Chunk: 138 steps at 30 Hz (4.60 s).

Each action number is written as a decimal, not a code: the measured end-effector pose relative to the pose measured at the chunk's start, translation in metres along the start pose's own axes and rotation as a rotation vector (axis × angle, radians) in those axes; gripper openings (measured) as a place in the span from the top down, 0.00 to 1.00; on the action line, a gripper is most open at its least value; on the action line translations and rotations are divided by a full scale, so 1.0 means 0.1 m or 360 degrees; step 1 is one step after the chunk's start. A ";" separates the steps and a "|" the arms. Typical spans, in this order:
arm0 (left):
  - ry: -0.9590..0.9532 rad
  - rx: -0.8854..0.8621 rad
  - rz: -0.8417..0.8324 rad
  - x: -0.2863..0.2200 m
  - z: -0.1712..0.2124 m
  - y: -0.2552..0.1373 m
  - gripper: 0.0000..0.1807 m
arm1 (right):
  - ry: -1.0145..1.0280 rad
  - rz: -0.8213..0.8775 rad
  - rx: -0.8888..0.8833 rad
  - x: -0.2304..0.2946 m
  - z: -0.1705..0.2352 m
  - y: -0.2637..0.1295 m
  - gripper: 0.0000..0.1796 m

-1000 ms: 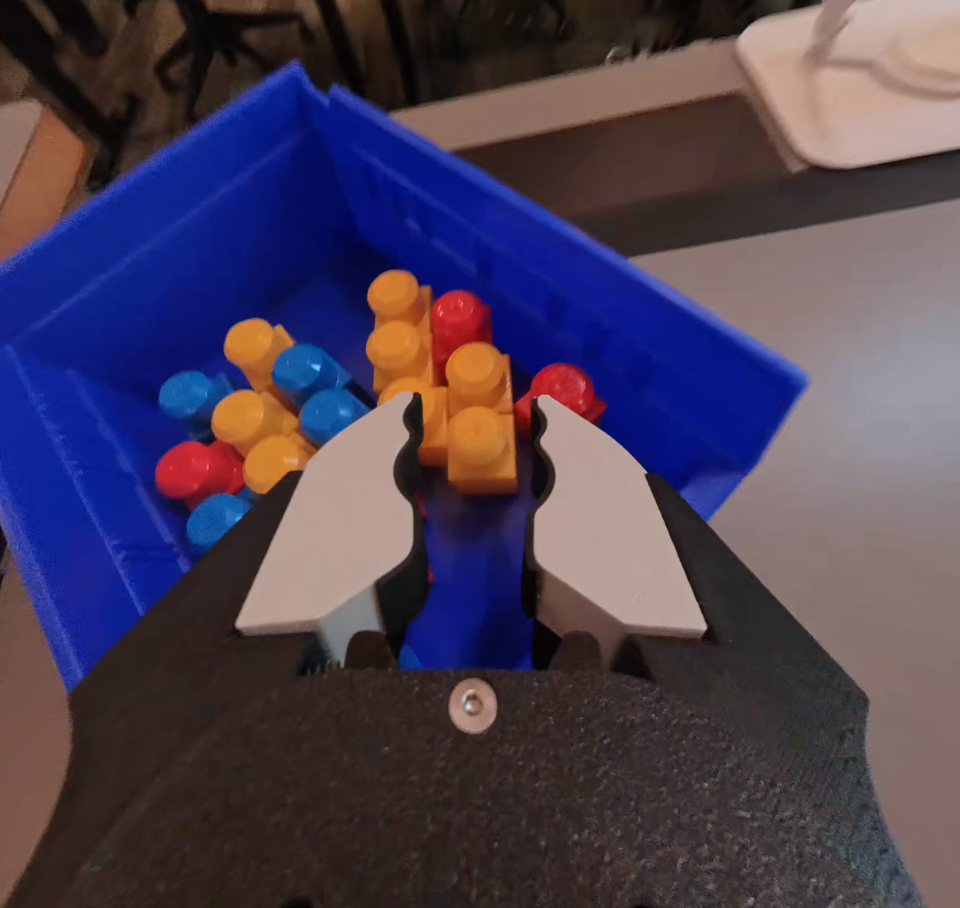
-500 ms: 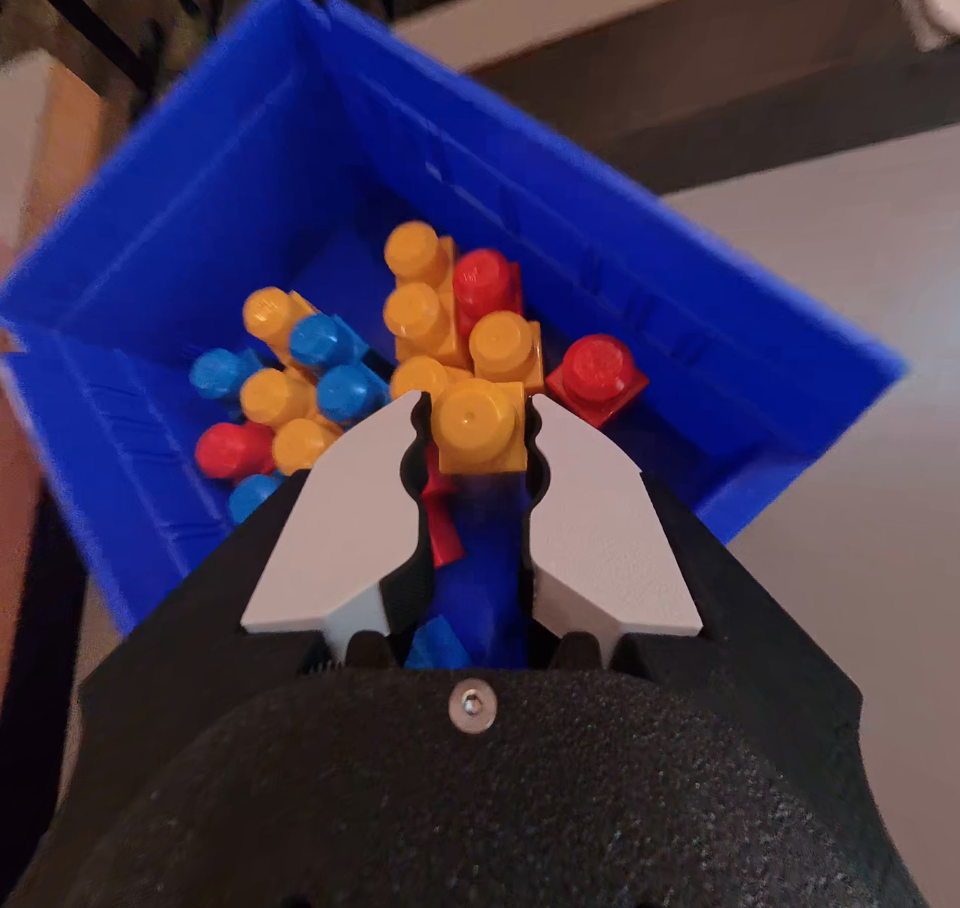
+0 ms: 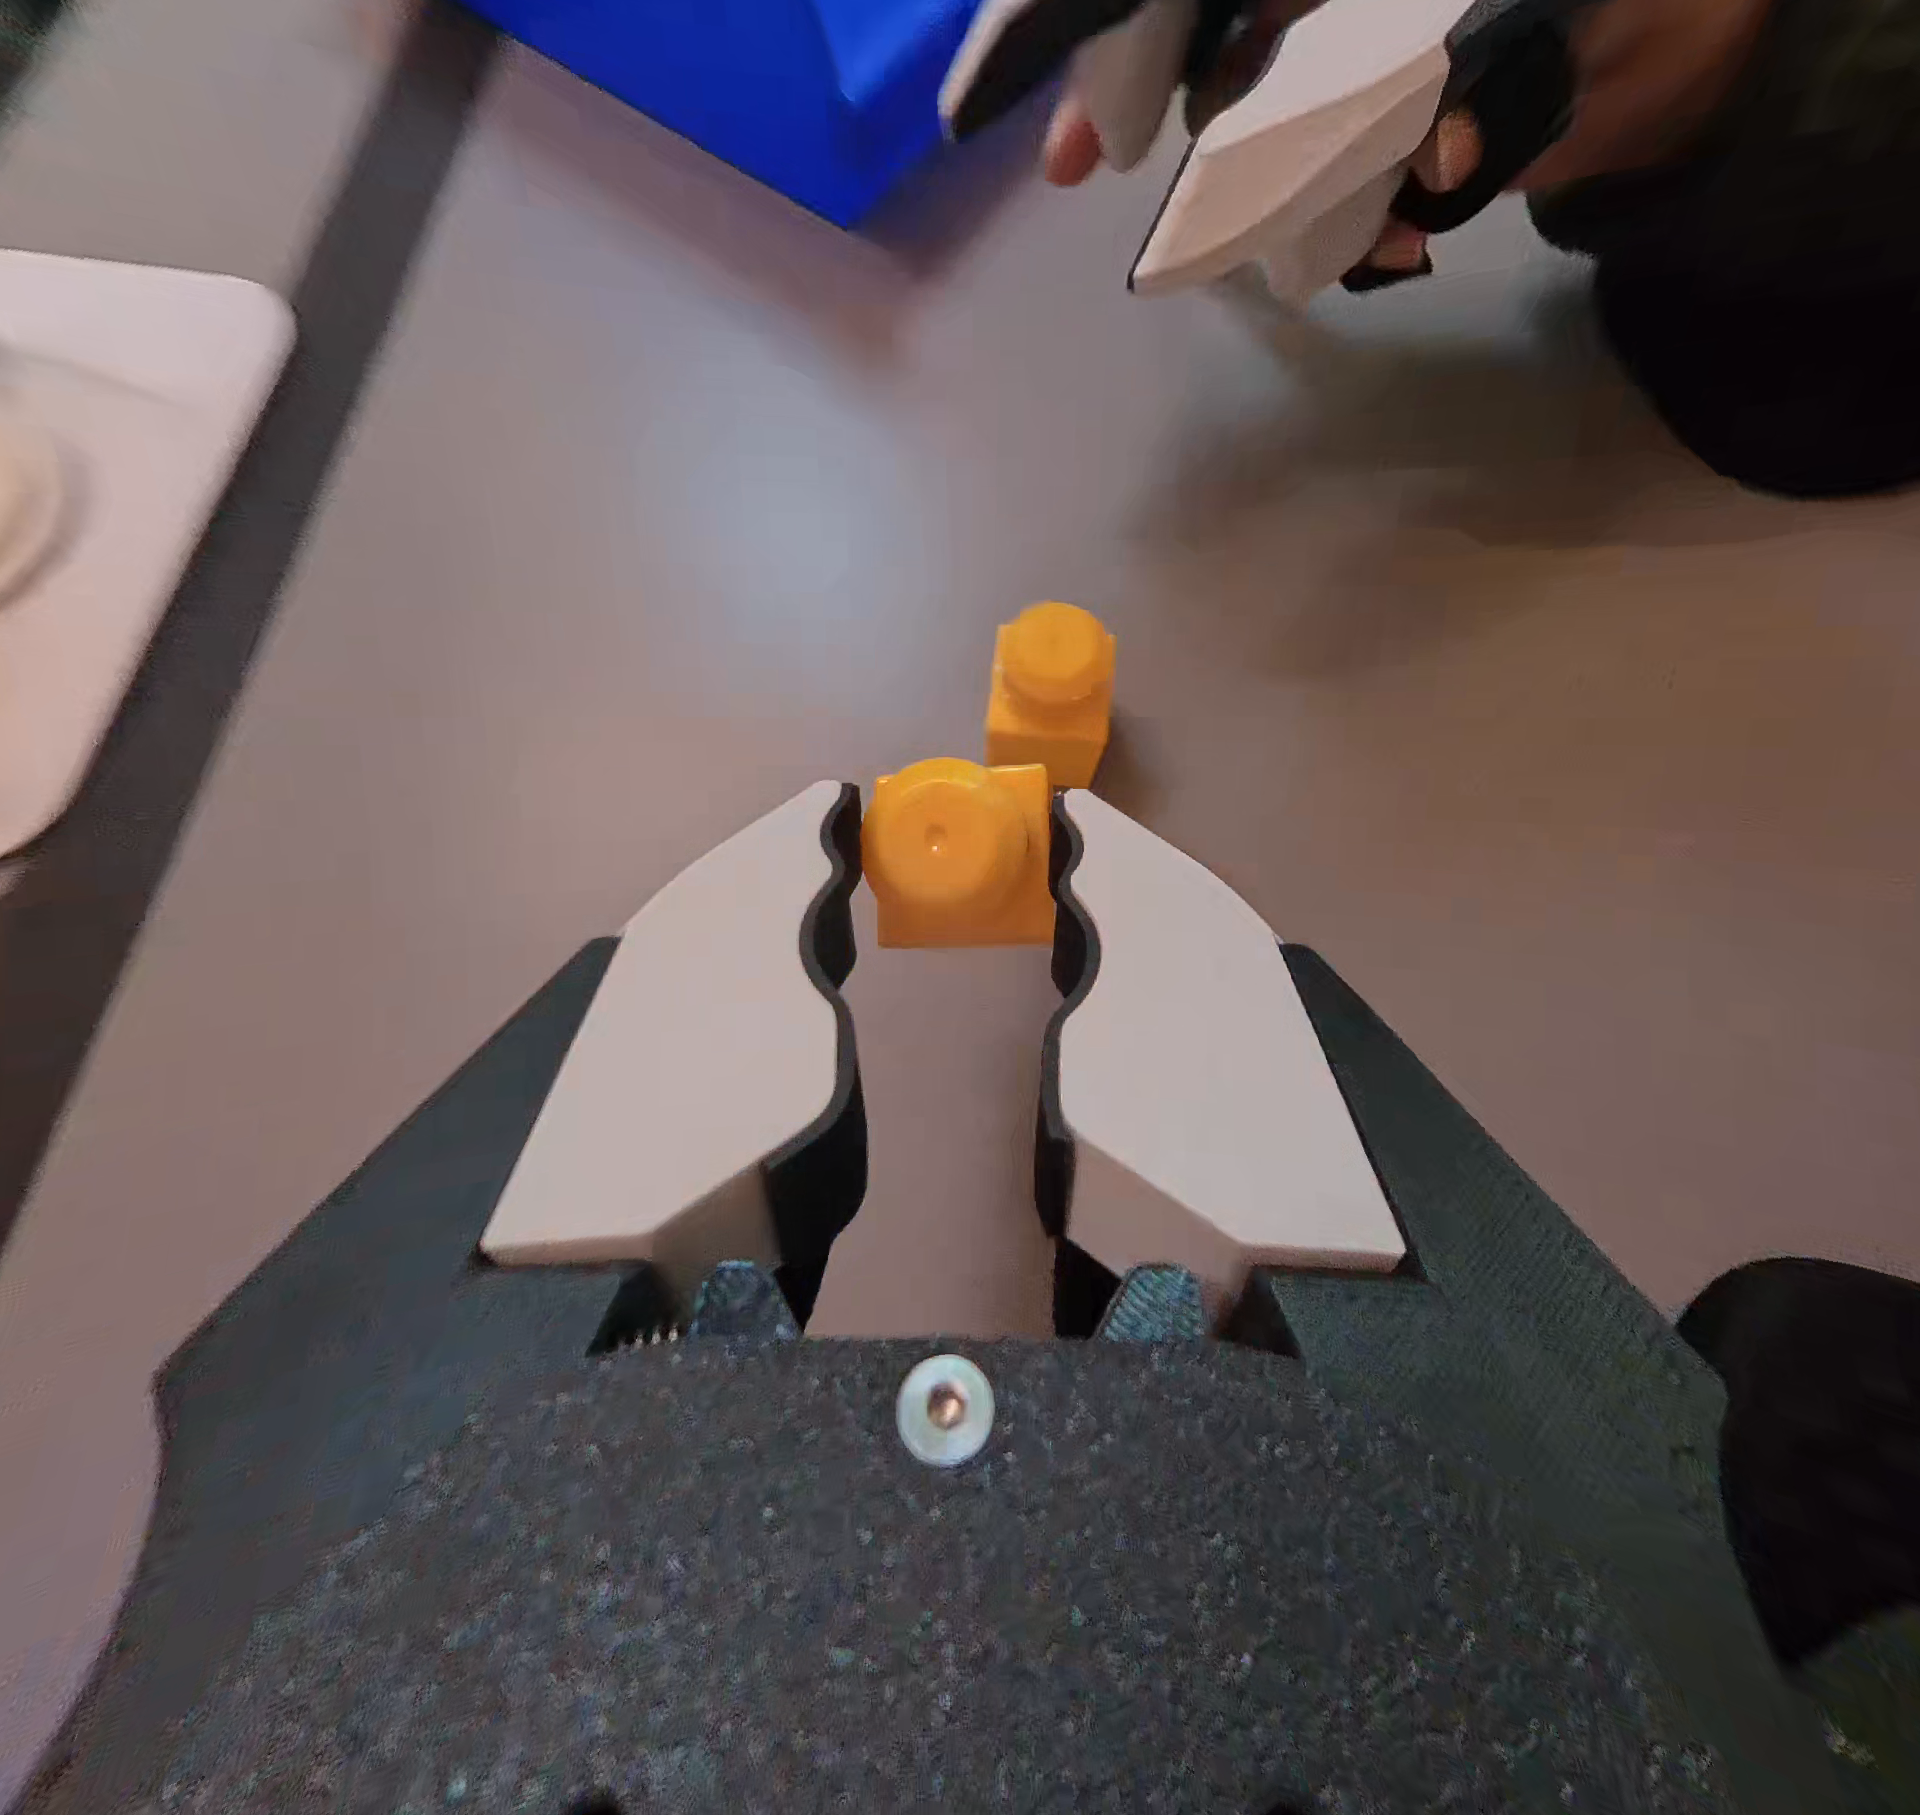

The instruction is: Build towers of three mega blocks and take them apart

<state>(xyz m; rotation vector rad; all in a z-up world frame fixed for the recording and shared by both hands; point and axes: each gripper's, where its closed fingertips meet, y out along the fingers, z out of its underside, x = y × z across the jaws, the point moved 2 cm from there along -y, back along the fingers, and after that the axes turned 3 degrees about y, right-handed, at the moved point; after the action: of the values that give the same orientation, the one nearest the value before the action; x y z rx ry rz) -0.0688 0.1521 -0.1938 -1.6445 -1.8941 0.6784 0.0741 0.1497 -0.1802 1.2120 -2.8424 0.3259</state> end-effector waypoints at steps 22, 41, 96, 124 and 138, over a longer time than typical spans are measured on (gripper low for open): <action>-0.0720 -0.0703 -0.1107 1.11 0.33 -1.45 0.84 | -0.0286 -0.0234 0.0352 0.36 0.43 0.19 0.64; -0.1045 0.0336 -0.1477 1.57 1.82 -1.11 0.83 | -0.0225 -0.0149 0.0108 0.26 0.17 0.11 0.64; -0.0016 -0.0537 0.0133 -0.33 -0.81 -0.48 0.84 | -0.0451 -0.0441 0.0869 0.64 1.00 0.57 0.78; -0.0127 -0.0443 -0.0128 -0.24 -1.04 0.27 0.83 | 0.0110 -0.0343 0.0433 0.67 0.33 0.36 0.80; -0.0189 -0.0768 -0.0040 -0.20 -1.17 0.05 0.83 | 0.0401 -0.0570 0.0116 0.73 0.04 0.24 0.80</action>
<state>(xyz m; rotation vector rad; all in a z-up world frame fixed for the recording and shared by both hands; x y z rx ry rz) 0.0175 0.1356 -0.1134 -1.8932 -2.2905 0.3256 0.0059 0.1130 -0.1803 1.5365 -2.3662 0.5242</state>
